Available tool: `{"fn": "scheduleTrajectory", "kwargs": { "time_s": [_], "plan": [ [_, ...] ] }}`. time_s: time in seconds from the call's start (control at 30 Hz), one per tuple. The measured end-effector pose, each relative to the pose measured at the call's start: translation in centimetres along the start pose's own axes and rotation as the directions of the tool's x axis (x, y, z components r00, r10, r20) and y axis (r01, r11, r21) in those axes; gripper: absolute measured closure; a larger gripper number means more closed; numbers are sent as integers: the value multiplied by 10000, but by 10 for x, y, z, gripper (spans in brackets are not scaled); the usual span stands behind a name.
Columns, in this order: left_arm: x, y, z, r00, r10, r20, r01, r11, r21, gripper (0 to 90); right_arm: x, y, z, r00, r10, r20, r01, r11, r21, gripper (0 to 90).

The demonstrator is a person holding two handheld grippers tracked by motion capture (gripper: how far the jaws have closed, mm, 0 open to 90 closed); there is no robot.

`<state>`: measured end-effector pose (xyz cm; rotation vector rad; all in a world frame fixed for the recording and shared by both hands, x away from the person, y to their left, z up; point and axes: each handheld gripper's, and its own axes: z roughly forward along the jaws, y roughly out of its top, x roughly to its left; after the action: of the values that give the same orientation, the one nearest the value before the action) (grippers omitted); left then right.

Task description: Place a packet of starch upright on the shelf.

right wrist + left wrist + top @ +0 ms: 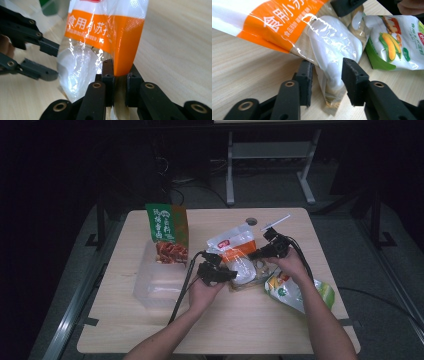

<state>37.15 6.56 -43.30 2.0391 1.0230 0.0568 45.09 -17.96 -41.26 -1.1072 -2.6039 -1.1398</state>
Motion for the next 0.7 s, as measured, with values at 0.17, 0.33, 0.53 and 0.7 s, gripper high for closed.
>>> {"fn": "scheduleTrajectory", "kwargs": {
  "time_s": [0.17,0.33,0.53,0.7],
  "plan": [
    [-6,-1,-8,9999,135,-39,-135,9998,-141,543,7,2,-8,9999,-70,89,72,9996,-261,811],
    [-12,-4,-18,9982,594,11,-593,9977,-339,505,14,4,-17,9996,-127,256,144,9977,-656,814],
    [-24,-9,-35,9871,1598,10,-1595,9854,-601,467,23,6,-25,9989,-251,408,294,9937,-1080,817],
    [-32,-15,-44,9809,1943,85,-1930,9781,-784,437,30,8,-31,9973,-458,567,530,9897,-1333,818]
  ]
}}
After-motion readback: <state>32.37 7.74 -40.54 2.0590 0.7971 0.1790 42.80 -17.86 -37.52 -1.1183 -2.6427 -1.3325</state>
